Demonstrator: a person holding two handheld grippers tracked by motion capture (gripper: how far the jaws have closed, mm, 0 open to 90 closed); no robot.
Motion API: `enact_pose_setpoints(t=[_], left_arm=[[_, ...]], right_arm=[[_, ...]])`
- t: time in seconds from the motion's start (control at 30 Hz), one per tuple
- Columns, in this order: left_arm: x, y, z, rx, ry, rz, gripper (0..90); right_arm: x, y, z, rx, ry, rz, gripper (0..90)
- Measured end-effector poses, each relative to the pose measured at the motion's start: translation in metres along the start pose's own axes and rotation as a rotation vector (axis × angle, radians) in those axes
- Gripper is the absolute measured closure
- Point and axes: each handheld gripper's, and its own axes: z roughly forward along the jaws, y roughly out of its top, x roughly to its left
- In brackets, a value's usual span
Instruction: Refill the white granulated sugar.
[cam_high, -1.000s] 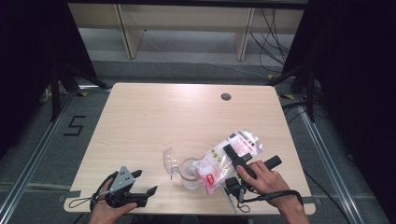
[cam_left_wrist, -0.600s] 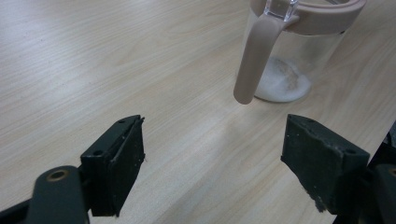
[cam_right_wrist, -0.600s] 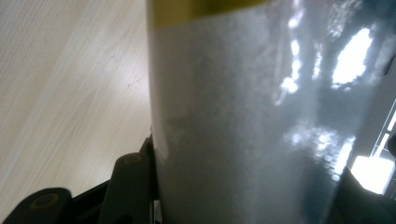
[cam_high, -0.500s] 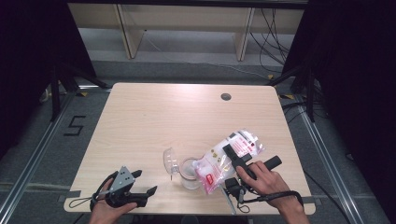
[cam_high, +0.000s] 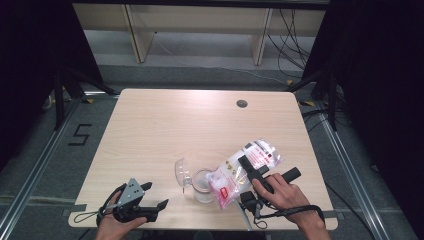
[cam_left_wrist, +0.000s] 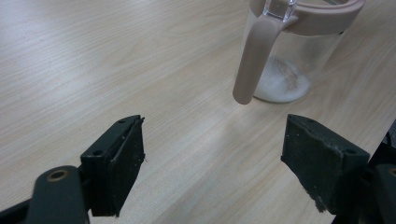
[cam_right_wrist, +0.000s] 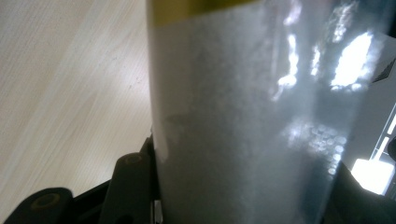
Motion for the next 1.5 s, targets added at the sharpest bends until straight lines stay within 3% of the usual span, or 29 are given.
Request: enact_pose_setpoints(t=[0.03,0.07,0.23,0.27,0.37,0.4,0.43,0.63,0.67,0.8,0.87,0.9,1.13,1.27,1.33,1.5], left_arm=[[0.0015,0.0001,-0.0005,0.015,0.008,0.016,20.4],[-0.0006,-0.0002,0.0006,-0.007,-0.002,-0.013,20.4],[0.0007,0.0005,-0.0012,-0.001,0.003,0.016,20.4],[-0.0006,-0.0001,-0.0006,-0.001,0.0,-0.008,20.4],[-0.0003,-0.0001,0.0,-0.002,-0.001,-0.002,20.4],[0.0014,0.0,-0.0006,0.015,0.009,0.017,20.4],[-0.0003,-0.0005,0.0008,-0.007,0.002,-0.008,20.4],[0.0011,0.0001,-0.0005,0.016,0.008,0.015,20.4],[-0.0005,0.0,0.0001,-0.002,-0.002,-0.002,20.4],[0.0002,-0.0002,0.0005,-0.001,0.003,-0.003,20.4],[0.0012,0.0002,0.0002,0.007,0.003,0.018,20.4],[-0.0003,-0.0003,0.0005,0.005,0.004,-0.006,20.4],[-0.0008,0.0007,-0.0014,-0.001,0.004,-0.005,20.4],[0.0011,0.0017,-0.0019,-0.001,0.002,0.027,20.4],[0.0005,0.0012,-0.0011,0.005,0.0,0.026,20.4],[0.0005,0.0014,-0.0012,0.005,0.001,0.027,20.4]], right_arm=[[0.0002,0.0001,-0.0001,0.0,0.001,0.002,54.7],[0.0006,0.0003,-0.0002,-0.002,0.002,0.002,54.6],[0.0033,0.0021,0.0006,0.008,0.015,0.007,54.8],[0.0036,0.0022,0.0008,0.003,0.011,0.005,54.8],[0.0033,0.0023,0.0006,0.002,0.011,-0.002,55.0],[0.0031,0.0022,0.0005,0.002,0.011,-0.001,55.0],[0.0028,0.0019,0.0006,0.003,0.008,0.0,55.0],[0.0038,0.0013,0.0006,0.01,0.021,0.003,55.4],[0.004,0.0013,0.0006,0.011,0.02,0.003,55.5],[0.0034,0.0012,0.0006,0.006,0.019,-0.004,55.8],[0.0038,0.0011,0.0001,0.005,0.019,-0.004,56.0],[0.0042,0.0009,0.0,0.003,0.019,-0.001,56.2],[0.0051,0.0004,0.0008,0.002,0.022,-0.005,57.2],[0.0052,0.0009,-0.0004,0.002,0.024,0.005,57.6],[0.0038,0.0004,-0.0005,-0.001,0.02,-0.017,57.8],[0.0061,-0.0007,-0.0017,0.008,0.019,0.004,58.4]])
